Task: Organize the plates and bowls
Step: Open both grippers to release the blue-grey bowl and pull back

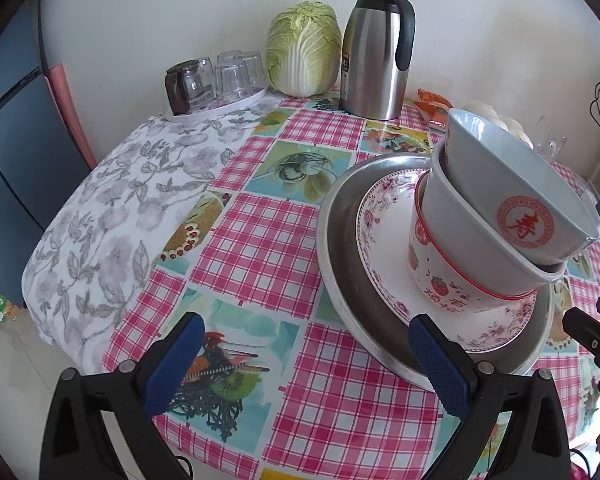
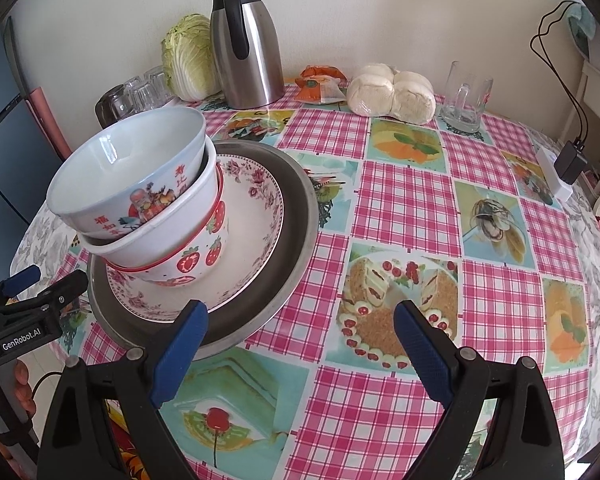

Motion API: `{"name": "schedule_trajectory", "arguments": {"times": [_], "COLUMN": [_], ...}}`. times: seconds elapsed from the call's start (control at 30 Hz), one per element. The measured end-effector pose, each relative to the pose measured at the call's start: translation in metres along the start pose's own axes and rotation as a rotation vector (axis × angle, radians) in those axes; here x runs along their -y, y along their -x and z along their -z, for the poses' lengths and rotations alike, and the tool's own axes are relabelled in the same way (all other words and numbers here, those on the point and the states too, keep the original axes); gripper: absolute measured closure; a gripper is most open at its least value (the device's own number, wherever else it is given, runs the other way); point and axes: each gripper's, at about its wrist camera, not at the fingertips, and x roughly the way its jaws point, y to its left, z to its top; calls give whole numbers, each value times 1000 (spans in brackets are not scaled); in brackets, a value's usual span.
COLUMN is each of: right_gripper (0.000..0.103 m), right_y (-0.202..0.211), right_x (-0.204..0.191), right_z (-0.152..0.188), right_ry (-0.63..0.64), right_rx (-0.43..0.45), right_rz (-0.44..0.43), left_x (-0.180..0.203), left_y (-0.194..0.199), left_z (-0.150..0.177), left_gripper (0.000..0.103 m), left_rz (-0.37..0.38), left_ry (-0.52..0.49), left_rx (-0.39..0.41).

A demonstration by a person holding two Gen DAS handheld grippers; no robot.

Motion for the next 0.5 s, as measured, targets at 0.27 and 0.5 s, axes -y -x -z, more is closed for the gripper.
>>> {"name": "schedule_trajectory", "arguments": {"times": [0.27, 0.5], "right_gripper": [9, 9], "right_y": [-3, -6], "right_x": [1, 0], "right_z": [1, 2], "right_ry": [0, 9], "right_rx": [-6, -10], "right_rz": [-5, -7], "left_x": [1, 5], "left_y": [0, 3], "left_z": [0, 2], "left_gripper": [0, 0], "left_rz": [3, -2], "left_ry": [-8, -32], "left_rx": [2, 15]}}
